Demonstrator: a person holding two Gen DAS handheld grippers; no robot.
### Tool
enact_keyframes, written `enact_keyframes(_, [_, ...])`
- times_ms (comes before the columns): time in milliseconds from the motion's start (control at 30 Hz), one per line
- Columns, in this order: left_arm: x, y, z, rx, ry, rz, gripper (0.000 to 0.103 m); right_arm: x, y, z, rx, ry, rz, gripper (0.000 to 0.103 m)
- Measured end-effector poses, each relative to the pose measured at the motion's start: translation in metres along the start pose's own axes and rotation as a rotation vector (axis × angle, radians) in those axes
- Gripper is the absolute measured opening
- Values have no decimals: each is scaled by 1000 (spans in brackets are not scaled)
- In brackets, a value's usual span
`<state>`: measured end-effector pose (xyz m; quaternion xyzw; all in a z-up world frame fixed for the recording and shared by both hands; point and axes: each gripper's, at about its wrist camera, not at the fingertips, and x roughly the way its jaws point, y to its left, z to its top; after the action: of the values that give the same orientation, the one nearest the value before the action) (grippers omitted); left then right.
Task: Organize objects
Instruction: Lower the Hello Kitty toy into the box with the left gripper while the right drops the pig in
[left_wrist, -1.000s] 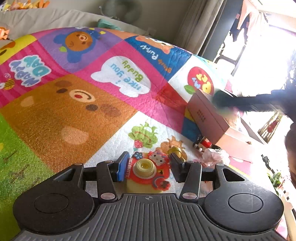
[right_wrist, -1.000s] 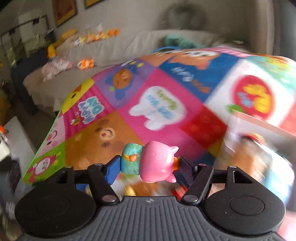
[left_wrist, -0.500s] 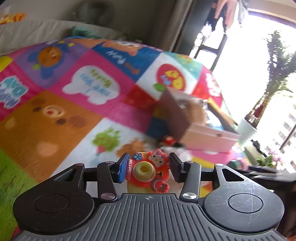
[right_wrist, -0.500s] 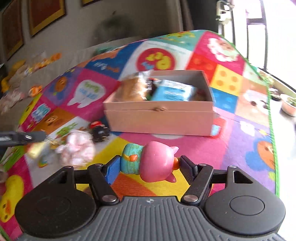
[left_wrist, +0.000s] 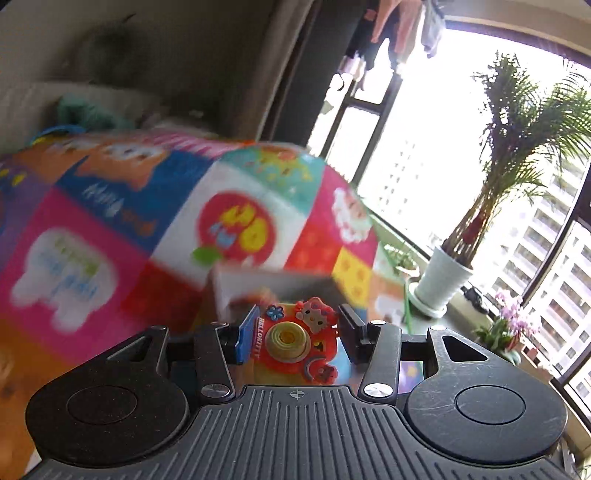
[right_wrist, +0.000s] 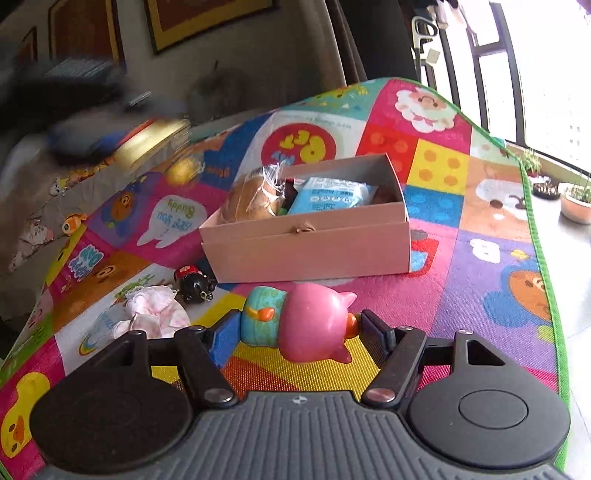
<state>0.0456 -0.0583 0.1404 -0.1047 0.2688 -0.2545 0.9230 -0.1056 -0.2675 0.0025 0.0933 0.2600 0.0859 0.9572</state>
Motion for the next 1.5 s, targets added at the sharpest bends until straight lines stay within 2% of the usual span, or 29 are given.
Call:
enact_keyframes(100, [42,-18,28,-17,-55,-45,52,-4,2,-1,-9,-21,0,69])
enact_keyframes(167, [77,-26,39,-3,-56,-66,52,-3,1,-1,-4,-23,5,69])
enact_keyframes(233, [120,-32,45,66,3,-3,53,-1,-1,0,6,-17,7,69])
enact_keyframes(300, [143,-25,42,59,10,81,50,-1,-2,-1,14,-12,7,69])
enact_keyframes(367, [148,-12,37,-9,26,46,50,-2,-3,-1,24,-19,6,69])
enact_keyframes(567, [110,17,18,-62,15,1,50,-2,-6,-1,37,-18,14,70])
enact_keyframes(700, [46,30,-14,-59,-3,-56,50,-1,-10,1,61,-10,27,70])
enact_keyframes(800, [5,47,-43,-78,9,-38,50,2,-10,9,33,-17,18,70])
enact_keyframes(900, [-25,69,-72,-82,21,-17,50,2,1,42,-102,-94,-78,70])
enact_keyframes(1000, [-44,90,-92,-91,13,20,50,15,3,98,-150,-132,-69,70])
enact_keyframes(1100, [-61,109,-104,-158,-13,13,50,59,-6,152,-124,-60,-88,70])
enact_keyframes(1200, [-72,123,-109,-203,-30,6,50,116,-24,185,-33,48,-89,70])
enact_keyframes(1367, [-83,142,-115,-225,-29,28,49,197,-42,192,-2,174,-228,70])
enact_keyframes(1433, [-82,149,-119,-255,-25,18,50,215,-49,189,22,236,-212,71])
enact_keyframes(1500, [-79,154,-121,-273,-22,9,49,220,-54,188,72,263,-175,82])
